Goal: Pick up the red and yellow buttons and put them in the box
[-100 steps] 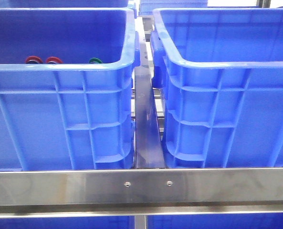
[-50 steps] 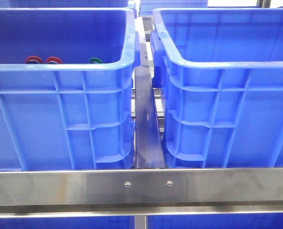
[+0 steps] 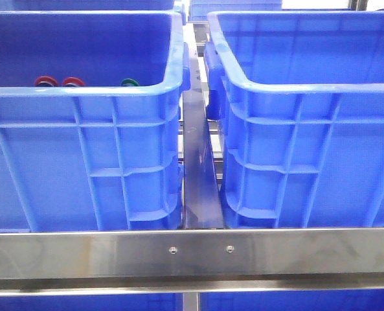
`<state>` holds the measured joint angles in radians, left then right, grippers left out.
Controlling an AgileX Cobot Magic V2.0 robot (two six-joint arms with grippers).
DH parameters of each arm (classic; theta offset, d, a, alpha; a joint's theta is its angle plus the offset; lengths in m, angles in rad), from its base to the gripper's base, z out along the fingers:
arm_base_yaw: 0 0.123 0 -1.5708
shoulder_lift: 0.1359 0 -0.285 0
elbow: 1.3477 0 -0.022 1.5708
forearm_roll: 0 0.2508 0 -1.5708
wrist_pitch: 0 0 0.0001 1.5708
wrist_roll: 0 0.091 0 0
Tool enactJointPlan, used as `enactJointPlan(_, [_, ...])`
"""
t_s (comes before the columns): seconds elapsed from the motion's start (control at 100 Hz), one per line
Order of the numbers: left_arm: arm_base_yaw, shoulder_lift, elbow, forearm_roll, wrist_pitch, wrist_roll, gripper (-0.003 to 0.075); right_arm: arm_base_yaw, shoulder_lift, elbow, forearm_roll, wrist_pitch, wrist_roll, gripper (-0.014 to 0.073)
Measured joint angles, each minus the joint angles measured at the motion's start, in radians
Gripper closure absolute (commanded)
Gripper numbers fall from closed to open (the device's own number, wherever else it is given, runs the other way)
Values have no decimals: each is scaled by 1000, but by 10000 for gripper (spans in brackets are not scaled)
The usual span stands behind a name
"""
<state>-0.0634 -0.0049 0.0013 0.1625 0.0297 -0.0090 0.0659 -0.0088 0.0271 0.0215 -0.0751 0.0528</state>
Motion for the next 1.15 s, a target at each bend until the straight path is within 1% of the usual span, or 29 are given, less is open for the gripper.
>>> enactJointPlan(0.23, [0, 0, 0, 0, 0, 0, 739, 0, 0, 2, -33, -22, 9, 662])
enactJointPlan(1.15, [0, 0, 0, 0, 0, 0, 739, 0, 0, 2, -35, -23, 12, 662])
